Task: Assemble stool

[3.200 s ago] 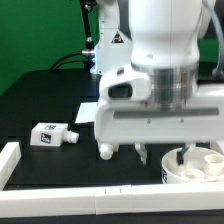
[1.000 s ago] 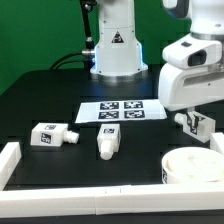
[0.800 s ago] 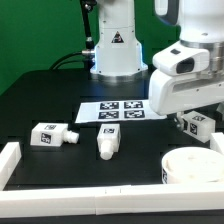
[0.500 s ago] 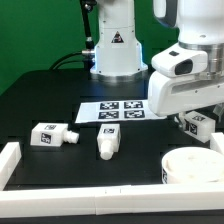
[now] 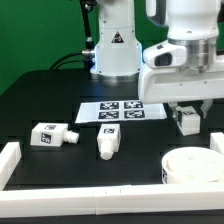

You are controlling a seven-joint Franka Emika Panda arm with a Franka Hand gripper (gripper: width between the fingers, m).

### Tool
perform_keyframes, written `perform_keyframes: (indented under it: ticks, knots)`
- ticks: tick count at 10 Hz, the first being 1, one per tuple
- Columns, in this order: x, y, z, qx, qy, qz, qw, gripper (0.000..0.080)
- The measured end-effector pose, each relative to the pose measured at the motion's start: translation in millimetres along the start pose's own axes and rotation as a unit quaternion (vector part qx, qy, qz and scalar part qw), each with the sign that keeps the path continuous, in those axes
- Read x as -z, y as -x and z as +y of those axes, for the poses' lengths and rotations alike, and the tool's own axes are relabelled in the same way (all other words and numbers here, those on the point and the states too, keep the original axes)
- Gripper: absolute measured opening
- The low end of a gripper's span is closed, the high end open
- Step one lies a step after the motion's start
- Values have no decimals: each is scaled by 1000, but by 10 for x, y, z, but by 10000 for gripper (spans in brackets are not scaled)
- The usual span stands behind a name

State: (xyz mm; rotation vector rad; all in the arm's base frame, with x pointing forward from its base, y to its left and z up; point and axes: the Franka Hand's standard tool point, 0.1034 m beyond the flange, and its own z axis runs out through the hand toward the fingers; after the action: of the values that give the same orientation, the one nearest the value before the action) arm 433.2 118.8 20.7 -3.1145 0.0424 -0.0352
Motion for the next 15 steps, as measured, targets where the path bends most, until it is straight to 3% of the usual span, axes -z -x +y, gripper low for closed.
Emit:
perform_keyframes:
  ticks: [1,5,6,7,8,9,10,11,13,15]
  knots:
    - [-3,69,88,-34,-6,17,999,320]
    - [-3,79,90,-33,-6,19,999,320]
    - [-4,75,118,-20,-5,0,1000,373]
    - [31,-14,194,-10,-6,-22,1000,510]
    - [88,-28,226,-7,-7,-57,998,510]
    - [221,-187,268,-1,-14,-109,994,609]
    - [284,-361,240,-10,-19,-148,989,637]
    - [248,-382,188,-19,-17,-167,986,637]
    - [255,-302,220,-20,-18,-240,970,647]
    - [158,-293,229,-8,-18,-289,957,649]
